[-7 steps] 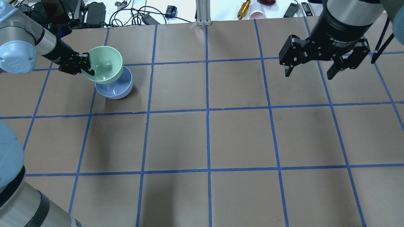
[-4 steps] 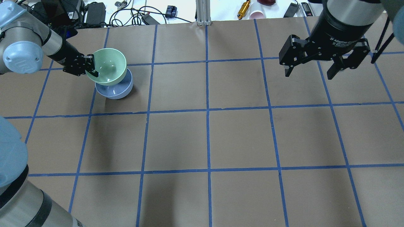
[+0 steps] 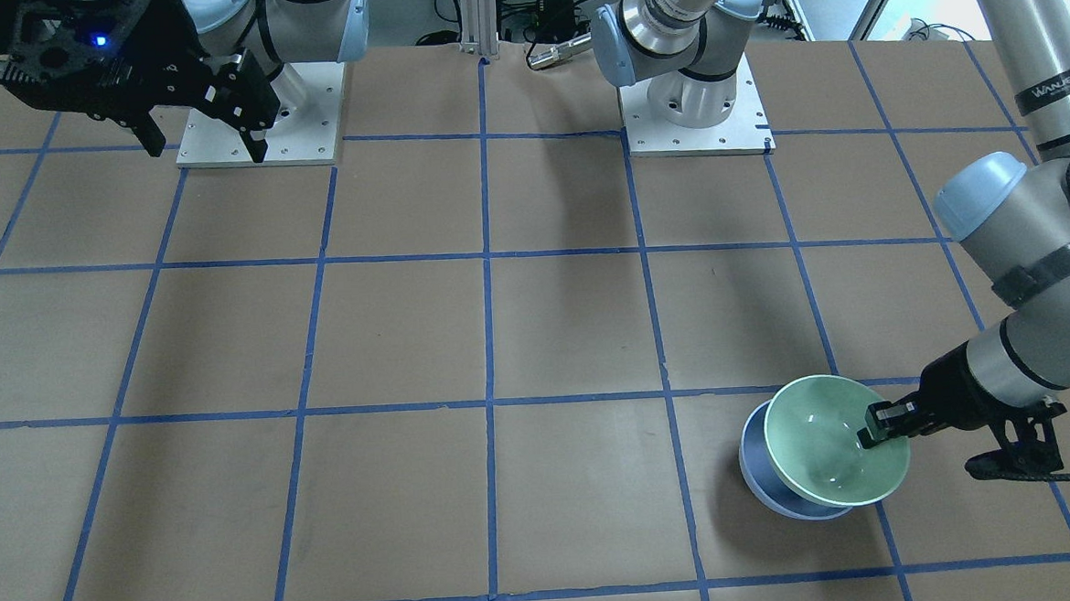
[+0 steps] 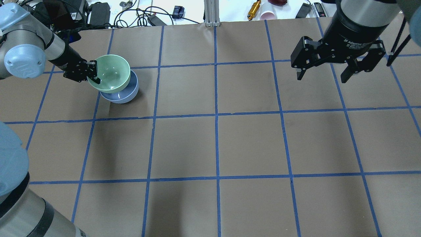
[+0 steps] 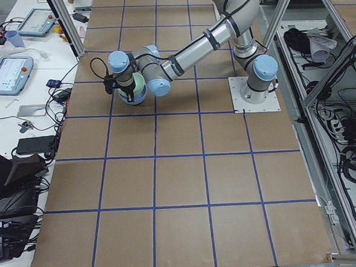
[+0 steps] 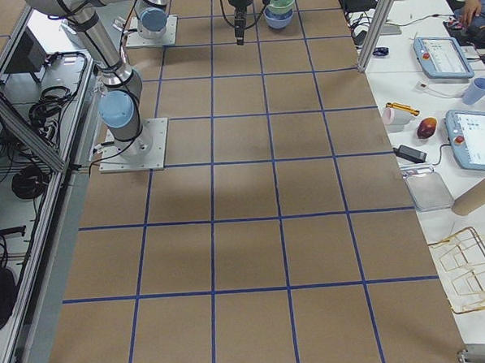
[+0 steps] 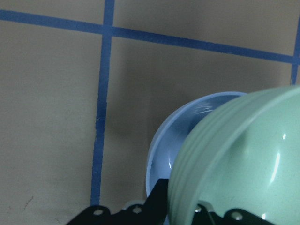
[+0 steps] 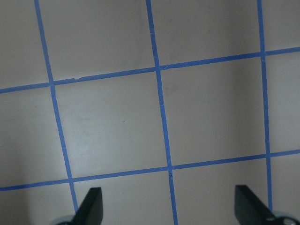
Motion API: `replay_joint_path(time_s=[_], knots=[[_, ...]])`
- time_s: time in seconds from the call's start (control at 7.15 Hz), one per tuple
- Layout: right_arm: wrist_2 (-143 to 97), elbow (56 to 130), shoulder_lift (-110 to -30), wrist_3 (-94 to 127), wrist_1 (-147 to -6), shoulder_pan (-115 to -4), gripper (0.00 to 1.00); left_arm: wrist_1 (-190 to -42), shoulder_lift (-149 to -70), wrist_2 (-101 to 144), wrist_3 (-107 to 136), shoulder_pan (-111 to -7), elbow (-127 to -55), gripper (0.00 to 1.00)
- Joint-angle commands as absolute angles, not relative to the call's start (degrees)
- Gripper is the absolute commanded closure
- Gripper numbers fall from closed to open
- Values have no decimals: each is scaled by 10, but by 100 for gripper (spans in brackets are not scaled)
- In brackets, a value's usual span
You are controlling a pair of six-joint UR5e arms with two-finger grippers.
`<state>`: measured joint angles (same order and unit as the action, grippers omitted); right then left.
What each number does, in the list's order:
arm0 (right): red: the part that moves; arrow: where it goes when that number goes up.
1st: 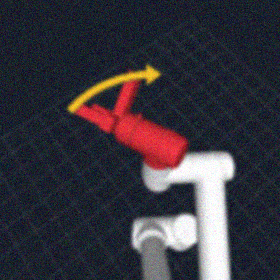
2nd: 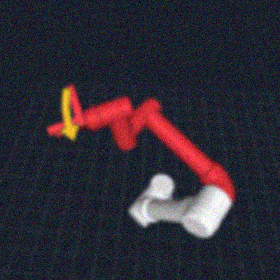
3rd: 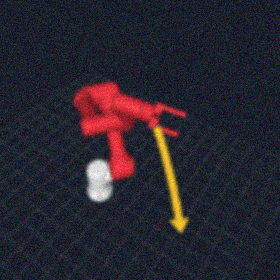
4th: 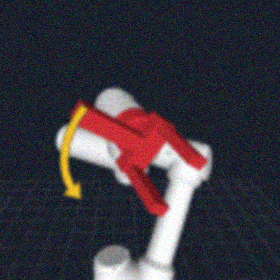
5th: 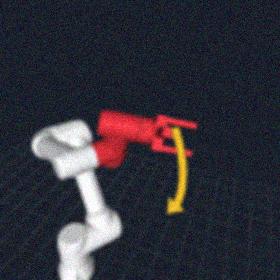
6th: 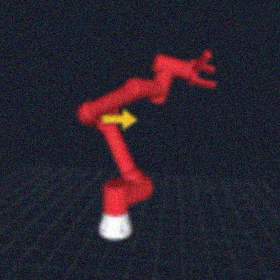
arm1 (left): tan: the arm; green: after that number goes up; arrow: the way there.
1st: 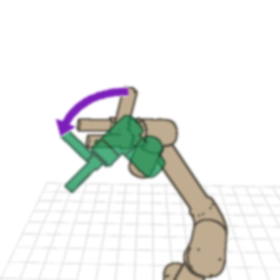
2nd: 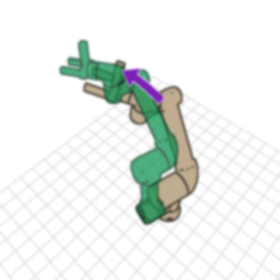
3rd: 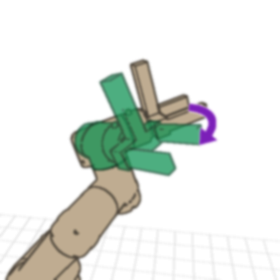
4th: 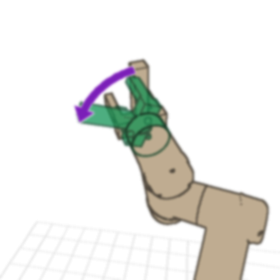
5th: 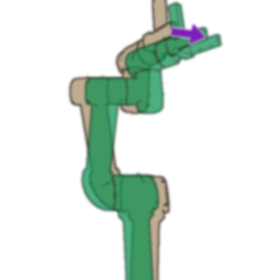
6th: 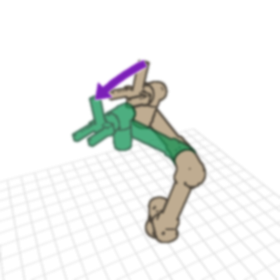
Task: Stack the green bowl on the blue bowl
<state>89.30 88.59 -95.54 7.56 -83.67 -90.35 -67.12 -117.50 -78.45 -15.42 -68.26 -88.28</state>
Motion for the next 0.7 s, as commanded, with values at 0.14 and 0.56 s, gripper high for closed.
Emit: replay_joint_path(time_s=[0.14, 0.56], knots=[[893, 886, -955, 76, -837, -904, 0, -678, -1170, -784, -154, -683, -882, 0], [893, 887, -955, 76, -837, -904, 0, -713, -1125, -789, -147, -698, -868, 0]])
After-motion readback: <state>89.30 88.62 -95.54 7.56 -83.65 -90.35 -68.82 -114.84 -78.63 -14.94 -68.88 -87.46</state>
